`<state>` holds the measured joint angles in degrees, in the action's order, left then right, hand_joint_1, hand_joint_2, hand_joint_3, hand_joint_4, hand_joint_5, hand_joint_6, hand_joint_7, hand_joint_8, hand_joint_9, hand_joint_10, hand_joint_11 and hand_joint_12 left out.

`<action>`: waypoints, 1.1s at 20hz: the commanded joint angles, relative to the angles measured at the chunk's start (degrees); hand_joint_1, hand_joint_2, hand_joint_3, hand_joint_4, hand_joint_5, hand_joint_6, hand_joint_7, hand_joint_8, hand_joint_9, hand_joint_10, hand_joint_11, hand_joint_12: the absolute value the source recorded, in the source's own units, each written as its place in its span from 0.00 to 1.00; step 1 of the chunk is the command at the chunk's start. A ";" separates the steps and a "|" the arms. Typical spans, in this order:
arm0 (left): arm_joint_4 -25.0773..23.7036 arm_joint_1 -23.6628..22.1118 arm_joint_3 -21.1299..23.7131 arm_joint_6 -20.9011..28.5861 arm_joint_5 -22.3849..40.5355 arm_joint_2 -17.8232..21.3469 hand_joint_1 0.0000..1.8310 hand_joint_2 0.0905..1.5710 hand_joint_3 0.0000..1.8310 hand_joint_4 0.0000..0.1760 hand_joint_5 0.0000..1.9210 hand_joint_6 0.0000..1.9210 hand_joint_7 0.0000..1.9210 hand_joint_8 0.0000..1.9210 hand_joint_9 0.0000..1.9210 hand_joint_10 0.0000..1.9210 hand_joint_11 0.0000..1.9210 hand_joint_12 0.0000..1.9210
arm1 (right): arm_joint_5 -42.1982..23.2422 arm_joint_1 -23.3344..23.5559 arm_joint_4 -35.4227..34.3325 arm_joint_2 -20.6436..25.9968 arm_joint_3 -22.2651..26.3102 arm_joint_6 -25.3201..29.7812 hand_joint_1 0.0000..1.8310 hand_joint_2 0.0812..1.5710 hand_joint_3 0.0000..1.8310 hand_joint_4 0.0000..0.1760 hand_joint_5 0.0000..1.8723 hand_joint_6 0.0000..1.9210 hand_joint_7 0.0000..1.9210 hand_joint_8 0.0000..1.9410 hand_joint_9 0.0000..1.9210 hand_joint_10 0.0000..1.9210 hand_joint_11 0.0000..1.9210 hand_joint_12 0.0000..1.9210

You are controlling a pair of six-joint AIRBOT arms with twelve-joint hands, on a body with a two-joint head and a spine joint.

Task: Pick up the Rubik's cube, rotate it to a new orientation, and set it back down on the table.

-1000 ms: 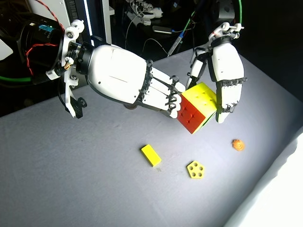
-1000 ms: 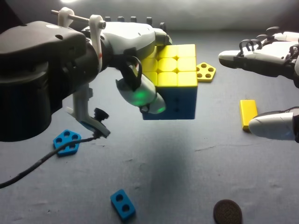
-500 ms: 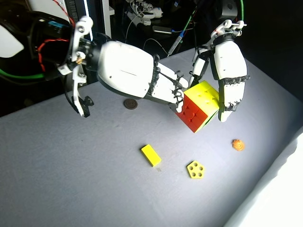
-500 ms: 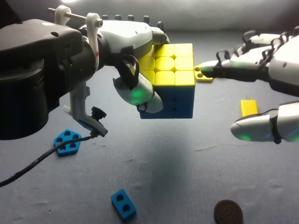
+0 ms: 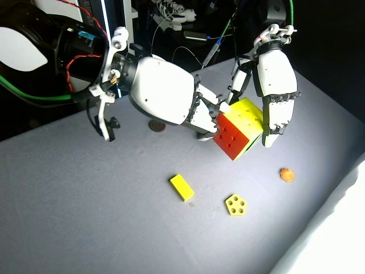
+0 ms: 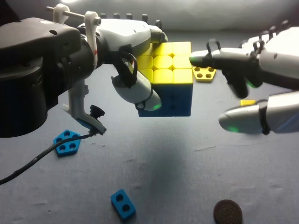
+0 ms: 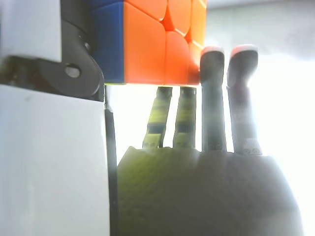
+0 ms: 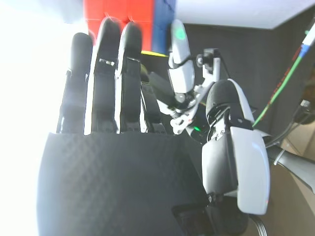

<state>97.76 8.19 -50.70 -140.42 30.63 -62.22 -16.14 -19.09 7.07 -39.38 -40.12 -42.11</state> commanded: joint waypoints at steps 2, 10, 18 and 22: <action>-2.91 -1.26 0.02 0.36 -0.40 0.58 0.57 0.88 0.00 0.00 0.28 0.84 0.26 0.96 0.19 1.00 0.21 1.00 | -5.36 0.85 -0.67 -0.46 0.03 -0.10 0.10 0.76 0.00 0.00 0.02 0.00 0.33 0.77 0.28 0.93 0.21 1.00; -2.91 -1.34 0.16 0.36 -0.41 0.58 0.57 0.88 0.00 0.00 0.28 0.85 0.25 0.97 0.18 1.00 0.20 1.00 | -2.62 1.30 -4.15 -2.77 -0.01 -2.94 0.09 0.75 0.00 0.00 0.03 0.00 0.33 0.86 0.28 0.98 0.23 1.00; -2.80 -1.47 0.13 0.36 -0.39 0.59 0.57 0.88 0.00 0.00 0.29 0.84 0.26 0.96 0.19 1.00 0.21 1.00 | -2.59 1.29 -10.03 -4.13 -0.56 -9.02 0.09 0.76 0.00 0.00 0.01 0.00 0.31 0.89 0.28 1.00 0.28 1.00; -2.76 -1.53 0.14 0.36 -0.39 0.59 0.57 0.88 0.00 0.02 0.28 0.84 0.26 0.95 0.19 1.00 0.21 1.00 | -1.66 1.22 -10.04 -4.23 -0.57 -9.16 0.09 0.77 0.00 0.00 0.00 0.00 0.31 0.87 0.28 0.99 0.25 1.00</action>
<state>97.89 7.90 -50.68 -140.53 30.61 -62.22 -12.10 -18.70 -2.59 -43.70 -40.75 -51.29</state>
